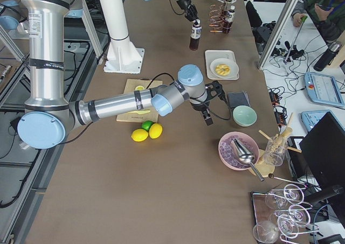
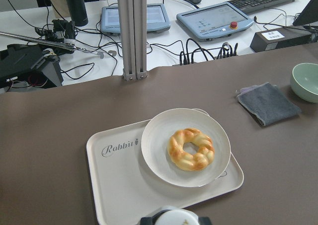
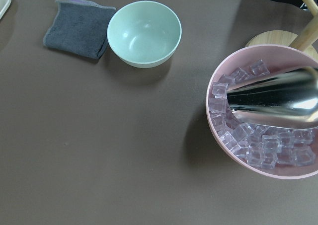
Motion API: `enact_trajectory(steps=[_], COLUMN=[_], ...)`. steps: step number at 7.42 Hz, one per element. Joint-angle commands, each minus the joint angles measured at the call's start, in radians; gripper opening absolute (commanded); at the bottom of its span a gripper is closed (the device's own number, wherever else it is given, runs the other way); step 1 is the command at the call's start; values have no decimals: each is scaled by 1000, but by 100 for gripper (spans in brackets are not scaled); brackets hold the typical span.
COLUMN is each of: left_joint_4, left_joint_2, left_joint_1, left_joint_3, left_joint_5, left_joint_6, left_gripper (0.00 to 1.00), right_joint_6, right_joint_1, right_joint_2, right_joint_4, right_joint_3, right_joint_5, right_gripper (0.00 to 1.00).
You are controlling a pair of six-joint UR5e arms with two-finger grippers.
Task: Place tea on tray
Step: 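Lower the tea bottle onto the table beside the tray and open the left gripper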
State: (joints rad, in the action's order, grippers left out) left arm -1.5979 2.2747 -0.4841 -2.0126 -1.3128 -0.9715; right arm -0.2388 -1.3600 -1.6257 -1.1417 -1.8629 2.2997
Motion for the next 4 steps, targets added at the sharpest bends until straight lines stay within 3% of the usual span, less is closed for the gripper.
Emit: enact_trajectory(steps=[1, 2, 4], left_joint_4=[-165, -230, -238], left_joint_2=[11, 9, -13], left_joint_1=[53, 53, 53], left_joint_3=[145, 188, 190], left_joint_5=[107, 107, 110], left_joint_6=[-21, -18, -21], left_gripper=[0, 0, 0], right_joint_6=[0, 0, 0], right_joint_1=[4, 4, 4], right_joint_2=[1, 1, 1], right_joint_4=[0, 0, 0], right_joint_3=[-2, -2, -2], right_joint_5=[0, 0, 1], right_gripper=[100, 100, 100])
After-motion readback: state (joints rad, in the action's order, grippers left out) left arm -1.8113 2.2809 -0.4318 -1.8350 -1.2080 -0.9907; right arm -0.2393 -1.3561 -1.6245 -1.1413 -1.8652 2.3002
